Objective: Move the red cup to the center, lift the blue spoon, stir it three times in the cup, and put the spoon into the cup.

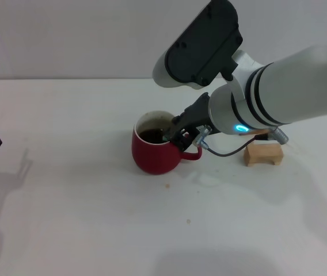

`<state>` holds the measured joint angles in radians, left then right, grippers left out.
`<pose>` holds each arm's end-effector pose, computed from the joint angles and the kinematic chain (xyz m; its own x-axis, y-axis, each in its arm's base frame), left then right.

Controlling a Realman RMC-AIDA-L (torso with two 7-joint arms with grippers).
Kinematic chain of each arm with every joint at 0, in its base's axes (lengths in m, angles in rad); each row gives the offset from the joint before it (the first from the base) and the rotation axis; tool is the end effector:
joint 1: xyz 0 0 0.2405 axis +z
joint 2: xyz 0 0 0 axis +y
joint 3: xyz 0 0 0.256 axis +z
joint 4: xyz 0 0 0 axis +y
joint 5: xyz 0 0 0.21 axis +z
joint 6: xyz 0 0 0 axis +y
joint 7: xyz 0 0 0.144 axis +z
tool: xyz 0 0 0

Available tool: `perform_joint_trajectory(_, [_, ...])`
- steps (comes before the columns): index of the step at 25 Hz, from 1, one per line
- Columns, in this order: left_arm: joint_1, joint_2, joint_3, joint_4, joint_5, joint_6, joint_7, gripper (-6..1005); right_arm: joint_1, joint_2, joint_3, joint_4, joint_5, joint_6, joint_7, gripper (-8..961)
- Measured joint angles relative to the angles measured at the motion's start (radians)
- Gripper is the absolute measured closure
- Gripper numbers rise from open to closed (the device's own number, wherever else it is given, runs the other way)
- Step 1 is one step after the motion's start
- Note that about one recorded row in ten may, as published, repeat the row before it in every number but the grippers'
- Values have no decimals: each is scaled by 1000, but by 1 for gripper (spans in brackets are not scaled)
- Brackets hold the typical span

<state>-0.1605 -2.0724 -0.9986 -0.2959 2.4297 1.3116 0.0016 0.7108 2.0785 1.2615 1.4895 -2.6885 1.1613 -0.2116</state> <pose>-0.3602 0.2554 0.0036 0.7603 -0.1130 0.6397 0.6448 0.0125 -0.7642 0.0651 0.3556 -0.0685 0.9284 -0.3620 0.0839 -0.2629 -0.7994 -0.5402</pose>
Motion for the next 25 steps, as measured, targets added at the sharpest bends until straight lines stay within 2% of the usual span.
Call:
perform_joint_trajectory(9, [-1,0,0,0,0,0,0,145,-14,2,7,15,-38,-15,4,584])
perform_joint_trajectory(13, [-1,0,0,0,0,0,0,144,-40,3,9,56,-78,-54,11,585])
perform_joint_trajectory(14, [-1,0,0,0,0,0,0,144,-74,4,9,103,-101,-107,13,585])
perform_joint_trajectory(16, [-1,0,0,0,0,0,0,144,-90,3,7,121,-113,-137,13,585])
perform_joint_trajectory(18, [-1,0,0,0,0,0,0,144,-149,3,-8,163,-158,-243,13,585])
perform_joint_trajectory(19, [-1,0,0,0,0,0,0,144,-214,3,-36,190,-201,-365,13,586])
perform_joint_trajectory(20, [-1,0,0,0,0,0,0,144,-214,3,-36,190,-201,-365,13,586])
perform_joint_trajectory(21, [-1,0,0,0,0,0,0,144,-299,-1,-64,213,-226,-524,1,586])
perform_joint_trajectory(22, [-1,0,0,0,0,0,0,144,-299,-1,-64,213,-226,-524,1,581])
perform_joint_trajectory(23, [-1,0,0,0,0,0,0,144,-347,-2,-72,221,-227,-611,-14,575])
perform_joint_trajectory(24, [0,0,-2,0,0,0,0,144,-442,-3,-89,225,-228,-797,-49,570])
perform_joint_trajectory(25, [0,0,-2,0,0,0,0,144,-442,-3,-89,225,-228,-797,-49,565])
